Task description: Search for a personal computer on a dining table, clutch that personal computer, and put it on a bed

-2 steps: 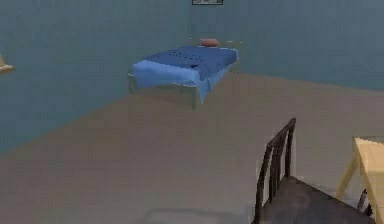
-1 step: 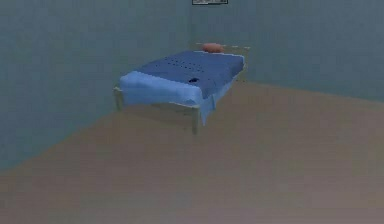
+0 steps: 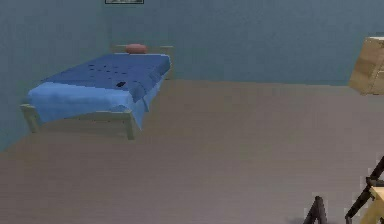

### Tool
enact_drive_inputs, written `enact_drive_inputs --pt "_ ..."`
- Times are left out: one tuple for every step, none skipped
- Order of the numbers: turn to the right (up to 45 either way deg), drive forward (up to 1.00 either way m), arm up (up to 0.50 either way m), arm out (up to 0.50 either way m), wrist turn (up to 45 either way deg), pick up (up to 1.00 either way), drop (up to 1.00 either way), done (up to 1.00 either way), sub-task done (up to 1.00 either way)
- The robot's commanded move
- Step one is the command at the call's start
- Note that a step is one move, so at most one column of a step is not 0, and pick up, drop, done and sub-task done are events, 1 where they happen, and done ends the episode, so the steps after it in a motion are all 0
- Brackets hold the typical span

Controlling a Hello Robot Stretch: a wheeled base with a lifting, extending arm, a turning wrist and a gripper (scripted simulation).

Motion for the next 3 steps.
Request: enact_drive_inputs --pt "0.0 0.05 0.00 0.00 0.0 0.00 0.00 0.00 0.00" --pt "6.0 0.00 0.00 0.00 0.0 0.00 0.00 0.00 0.00" --pt "0.0 0.30 0.00 0.00 0.0 0.00 0.00 0.00 0.00"
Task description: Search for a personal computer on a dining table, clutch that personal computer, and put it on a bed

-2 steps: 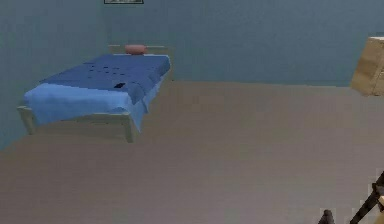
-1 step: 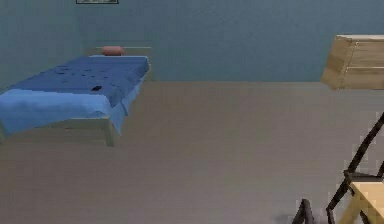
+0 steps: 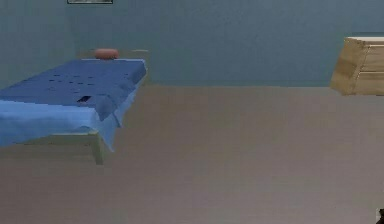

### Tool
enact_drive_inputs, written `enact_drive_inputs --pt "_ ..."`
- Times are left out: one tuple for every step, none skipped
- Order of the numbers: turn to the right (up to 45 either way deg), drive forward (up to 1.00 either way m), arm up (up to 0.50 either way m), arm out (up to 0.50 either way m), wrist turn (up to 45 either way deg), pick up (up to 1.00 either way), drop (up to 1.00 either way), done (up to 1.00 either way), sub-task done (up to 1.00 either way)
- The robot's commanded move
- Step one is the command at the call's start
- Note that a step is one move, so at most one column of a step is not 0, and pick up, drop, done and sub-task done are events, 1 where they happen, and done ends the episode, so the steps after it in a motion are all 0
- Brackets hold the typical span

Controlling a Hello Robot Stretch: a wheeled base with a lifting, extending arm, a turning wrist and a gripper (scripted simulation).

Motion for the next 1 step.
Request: enact_drive_inputs --pt "15.0 0.00 0.00 0.00 0.0 0.00 0.00 0.00 0.00"
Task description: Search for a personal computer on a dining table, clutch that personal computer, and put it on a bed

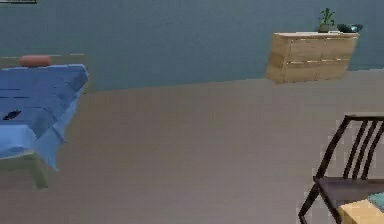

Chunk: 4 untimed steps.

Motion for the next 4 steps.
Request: enact_drive_inputs --pt "0.0 0.30 0.00 0.00 0.0 0.00 0.00 0.00 0.00" --pt "27.0 0.00 0.00 0.00 0.0 0.00 0.00 0.00 0.00" --pt "0.0 0.35 0.00 0.00 0.0 0.00 0.00 0.00 0.00" --pt "0.0 0.00 0.50 0.00 0.0 0.00 0.00 0.00 0.00"
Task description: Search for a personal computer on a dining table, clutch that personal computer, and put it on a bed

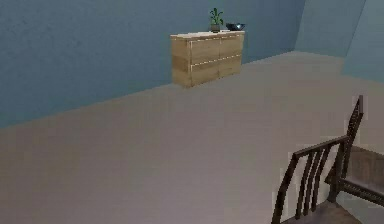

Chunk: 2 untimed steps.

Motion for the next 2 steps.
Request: enact_drive_inputs --pt "0.0 0.00 0.32 0.00 0.0 0.00 0.00 0.00 0.00" --pt "0.0 0.00 0.00 0.30 0.0 0.00 0.00 0.00 0.00"
